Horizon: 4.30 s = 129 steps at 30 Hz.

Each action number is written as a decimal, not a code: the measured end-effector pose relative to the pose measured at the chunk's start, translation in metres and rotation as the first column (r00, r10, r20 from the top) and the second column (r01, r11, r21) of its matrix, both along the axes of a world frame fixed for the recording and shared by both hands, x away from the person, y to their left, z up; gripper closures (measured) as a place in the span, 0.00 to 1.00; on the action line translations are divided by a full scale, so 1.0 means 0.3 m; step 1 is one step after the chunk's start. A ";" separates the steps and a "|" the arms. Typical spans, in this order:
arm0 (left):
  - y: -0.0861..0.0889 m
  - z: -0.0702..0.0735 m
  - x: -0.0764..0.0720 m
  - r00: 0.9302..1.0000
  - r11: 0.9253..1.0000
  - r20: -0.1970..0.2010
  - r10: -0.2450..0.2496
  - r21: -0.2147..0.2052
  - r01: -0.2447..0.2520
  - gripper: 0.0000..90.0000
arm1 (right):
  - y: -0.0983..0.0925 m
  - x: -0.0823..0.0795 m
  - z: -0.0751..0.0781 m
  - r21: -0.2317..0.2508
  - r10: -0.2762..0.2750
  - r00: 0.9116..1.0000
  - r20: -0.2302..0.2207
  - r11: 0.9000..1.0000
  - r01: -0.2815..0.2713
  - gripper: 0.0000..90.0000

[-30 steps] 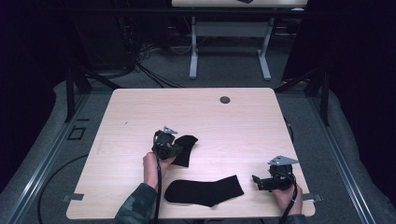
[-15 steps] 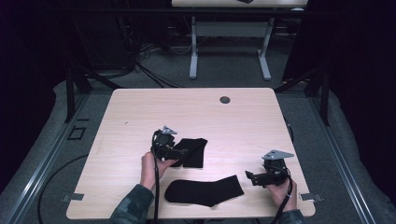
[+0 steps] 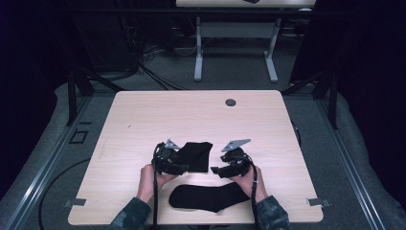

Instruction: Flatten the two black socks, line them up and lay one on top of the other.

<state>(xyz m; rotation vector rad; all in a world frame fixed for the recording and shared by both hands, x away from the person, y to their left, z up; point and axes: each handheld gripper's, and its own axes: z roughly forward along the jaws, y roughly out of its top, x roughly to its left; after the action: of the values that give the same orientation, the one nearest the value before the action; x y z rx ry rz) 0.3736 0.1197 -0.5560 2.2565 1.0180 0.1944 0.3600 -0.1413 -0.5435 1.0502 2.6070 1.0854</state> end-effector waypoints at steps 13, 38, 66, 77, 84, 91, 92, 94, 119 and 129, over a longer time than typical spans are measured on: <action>-0.027 -0.026 -0.001 0.999 0.997 -0.006 -0.040 0.065 0.041 0.66 | 0.155 0.050 -0.076 -0.120 0.040 0.999 -0.029 0.992 -0.043 0.67; 0.043 0.102 0.001 0.996 0.999 0.083 -0.018 -0.025 0.020 0.96 | -0.036 0.021 0.000 -0.077 -0.042 0.997 0.062 0.996 0.047 0.95; 0.036 0.016 0.025 0.998 0.998 -0.058 0.040 -0.048 -0.042 0.44 | -0.261 0.091 -0.045 -0.036 -0.188 0.971 -0.148 0.982 0.185 0.53; -0.055 -0.008 0.022 0.998 0.994 -0.053 0.016 0.111 -0.010 0.71 | -0.229 0.109 -0.056 -0.085 -0.194 0.957 -0.217 0.980 0.179 0.87; -0.038 -0.010 0.029 0.999 0.994 -0.051 -0.006 0.106 0.012 0.93 | -0.228 0.098 -0.043 -0.116 -0.175 0.969 -0.173 0.981 0.157 0.95; -0.029 0.005 0.039 0.999 0.996 -0.043 -0.032 0.079 0.035 0.96 | -0.232 0.086 0.022 -0.168 -0.150 0.989 -0.005 0.975 0.147 0.95; -0.024 0.018 0.043 0.999 0.997 -0.042 -0.033 0.063 0.035 0.96 | -0.233 0.086 0.030 -0.188 -0.139 0.990 0.032 0.972 0.142 0.95; -0.020 0.047 0.051 0.999 0.997 -0.028 -0.037 0.061 0.039 0.96 | -0.230 0.086 0.053 -0.220 -0.116 0.990 0.085 0.966 0.132 0.95; 0.015 0.052 0.030 0.997 1.000 -0.080 -0.024 0.013 0.025 0.49 | -0.315 0.068 0.014 -0.111 -0.058 0.995 -0.078 0.993 0.049 0.54; -0.091 0.009 0.009 0.991 0.997 -0.119 -0.060 0.035 0.064 0.51 | -0.236 0.126 -0.031 -0.173 -0.184 0.966 -0.180 0.973 0.153 0.62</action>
<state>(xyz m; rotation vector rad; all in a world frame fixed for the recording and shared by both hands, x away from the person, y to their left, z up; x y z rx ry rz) 0.3764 0.0924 -0.5535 2.3544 1.0110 0.0546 0.3978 -0.2120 -0.5529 1.3731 2.6349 0.7596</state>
